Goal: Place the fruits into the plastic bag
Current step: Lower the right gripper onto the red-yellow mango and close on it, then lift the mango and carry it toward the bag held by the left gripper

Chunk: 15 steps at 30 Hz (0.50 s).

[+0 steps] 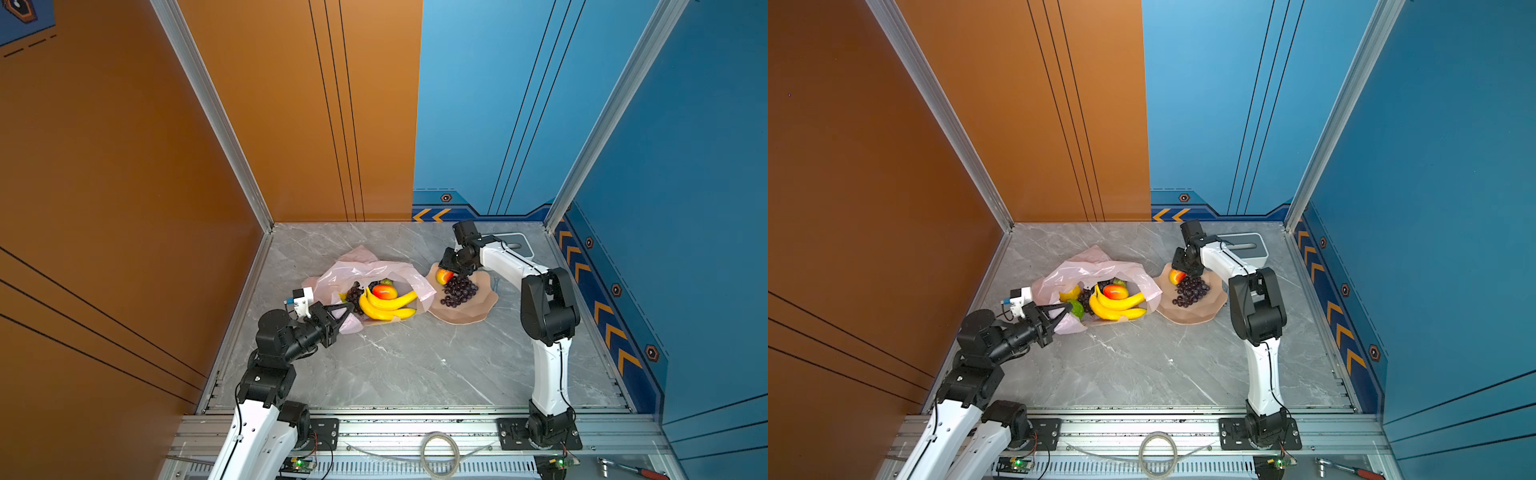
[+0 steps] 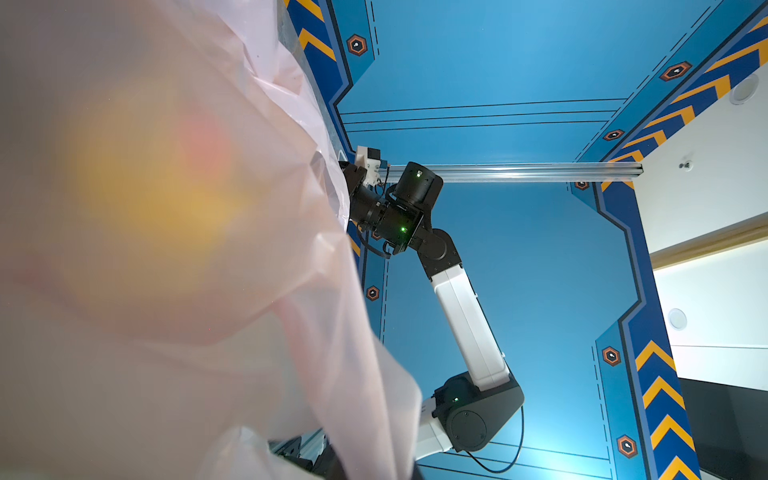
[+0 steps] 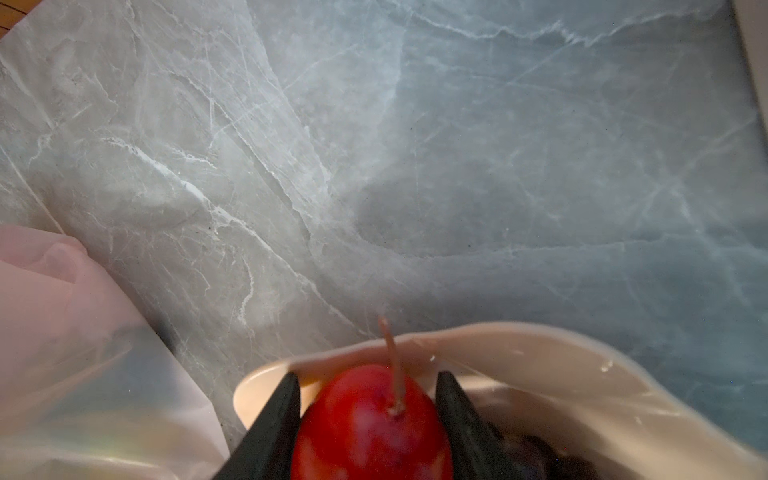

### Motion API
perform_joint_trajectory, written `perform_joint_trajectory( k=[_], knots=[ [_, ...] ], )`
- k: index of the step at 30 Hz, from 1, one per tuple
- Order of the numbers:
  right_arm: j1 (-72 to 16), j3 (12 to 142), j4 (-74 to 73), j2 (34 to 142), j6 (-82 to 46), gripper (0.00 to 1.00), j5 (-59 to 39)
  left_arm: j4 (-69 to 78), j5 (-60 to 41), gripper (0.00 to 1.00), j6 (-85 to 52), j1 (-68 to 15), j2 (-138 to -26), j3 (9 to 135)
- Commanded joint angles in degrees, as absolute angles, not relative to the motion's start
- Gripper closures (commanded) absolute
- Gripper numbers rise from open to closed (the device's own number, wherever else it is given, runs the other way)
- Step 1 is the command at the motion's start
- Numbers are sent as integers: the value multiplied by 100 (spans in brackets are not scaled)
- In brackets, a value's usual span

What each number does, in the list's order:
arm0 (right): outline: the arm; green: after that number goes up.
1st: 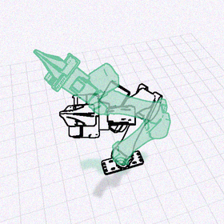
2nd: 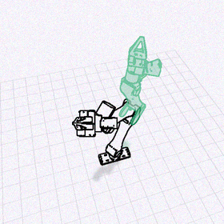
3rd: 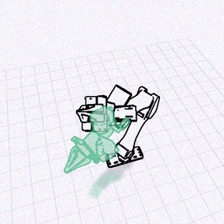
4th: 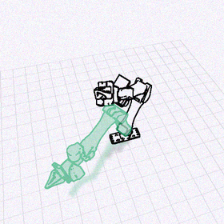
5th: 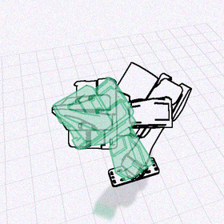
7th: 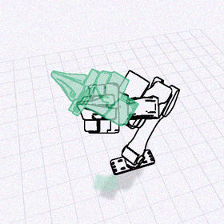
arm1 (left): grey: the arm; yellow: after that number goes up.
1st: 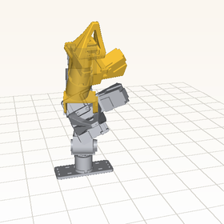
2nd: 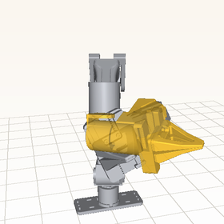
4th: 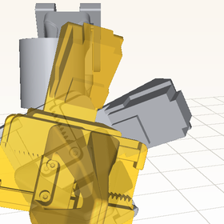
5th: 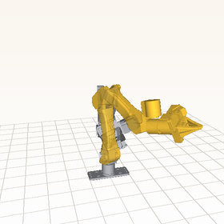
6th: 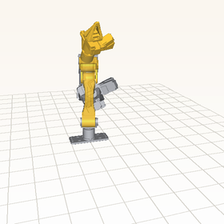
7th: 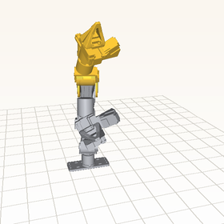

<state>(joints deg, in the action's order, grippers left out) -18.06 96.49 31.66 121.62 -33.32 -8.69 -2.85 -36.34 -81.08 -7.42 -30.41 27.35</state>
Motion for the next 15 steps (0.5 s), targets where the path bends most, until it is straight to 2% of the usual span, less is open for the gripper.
perform_joint_trajectory(
  k=[1,15],
  knots=[
    [-1837,9727,3243,12018,-3319,61,-668,-193,-3760,100,-8142,-677,-2971,2686],
    [-1746,9389,3226,10980,-3379,62,-835,-141,-3787,100,-8156,-661,-2979,2683]
  ],
)
